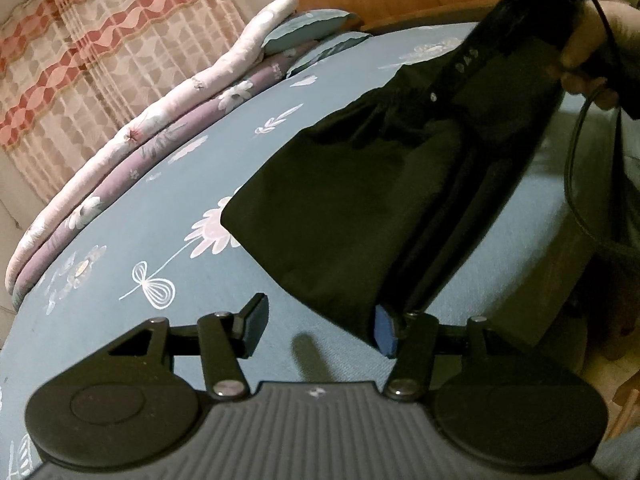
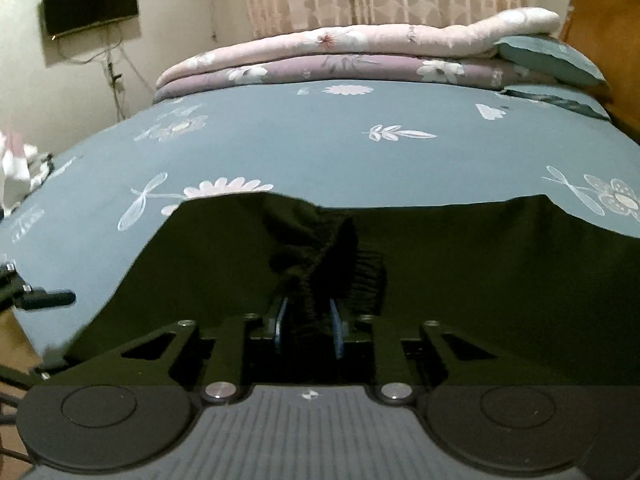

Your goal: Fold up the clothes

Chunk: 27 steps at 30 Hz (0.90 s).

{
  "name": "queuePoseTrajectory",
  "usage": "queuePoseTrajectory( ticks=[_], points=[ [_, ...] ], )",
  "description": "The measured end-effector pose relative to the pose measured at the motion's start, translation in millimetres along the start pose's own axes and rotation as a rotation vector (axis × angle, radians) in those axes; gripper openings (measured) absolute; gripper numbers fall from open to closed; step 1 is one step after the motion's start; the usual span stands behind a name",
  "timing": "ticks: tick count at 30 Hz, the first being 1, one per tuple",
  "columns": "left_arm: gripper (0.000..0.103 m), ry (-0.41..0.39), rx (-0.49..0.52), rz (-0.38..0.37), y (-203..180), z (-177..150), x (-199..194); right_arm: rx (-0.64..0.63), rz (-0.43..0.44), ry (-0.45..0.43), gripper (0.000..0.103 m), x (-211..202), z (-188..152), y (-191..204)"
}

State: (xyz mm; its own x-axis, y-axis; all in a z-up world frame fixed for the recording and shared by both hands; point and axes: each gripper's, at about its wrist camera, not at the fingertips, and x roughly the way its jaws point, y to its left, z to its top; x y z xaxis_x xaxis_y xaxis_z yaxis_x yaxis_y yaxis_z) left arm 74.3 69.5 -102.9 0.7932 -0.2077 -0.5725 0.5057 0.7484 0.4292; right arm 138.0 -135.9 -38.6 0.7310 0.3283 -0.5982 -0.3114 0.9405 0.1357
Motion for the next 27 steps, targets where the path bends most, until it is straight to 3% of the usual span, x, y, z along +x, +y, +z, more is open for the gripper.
queuePoseTrajectory(
  ticks=[4,8,9,10,12,13,15,17,22,27],
  points=[
    [0.056,0.004,0.006,-0.012,1,1,-1,0.023,0.014,0.004,0.025,-14,3,-3],
    [0.056,0.008,0.005,-0.046,5,3,-4,0.062,-0.007,0.076,0.027,-1,-7,-13],
    [0.056,0.008,0.008,-0.055,7,4,-6,0.076,-0.004,0.07,0.031,-3,-8,-15],
    [0.056,0.009,0.008,-0.068,9,4,-8,0.09,0.002,0.055,0.043,-5,-9,-16],
    [0.056,0.015,-0.015,-0.111,15,5,-16,0.098,0.007,0.003,0.056,-18,-6,-16],
    [0.056,0.015,-0.034,-0.135,20,5,-21,0.092,0.004,-0.038,0.058,-26,-3,-14],
    [0.056,0.011,-0.11,-0.192,37,6,-33,0.039,0.032,-0.094,0.062,-36,2,-8],
    [0.063,-0.004,-0.217,-0.212,57,10,-41,-0.029,0.064,-0.12,0.068,-37,3,2],
    [0.065,-0.057,-0.528,-0.277,110,30,-35,-0.182,0.097,-0.074,0.068,-10,-14,28],
    [0.067,-0.081,-0.738,-0.506,124,73,17,-0.15,0.153,-0.076,0.077,0,-28,22]
  ],
)
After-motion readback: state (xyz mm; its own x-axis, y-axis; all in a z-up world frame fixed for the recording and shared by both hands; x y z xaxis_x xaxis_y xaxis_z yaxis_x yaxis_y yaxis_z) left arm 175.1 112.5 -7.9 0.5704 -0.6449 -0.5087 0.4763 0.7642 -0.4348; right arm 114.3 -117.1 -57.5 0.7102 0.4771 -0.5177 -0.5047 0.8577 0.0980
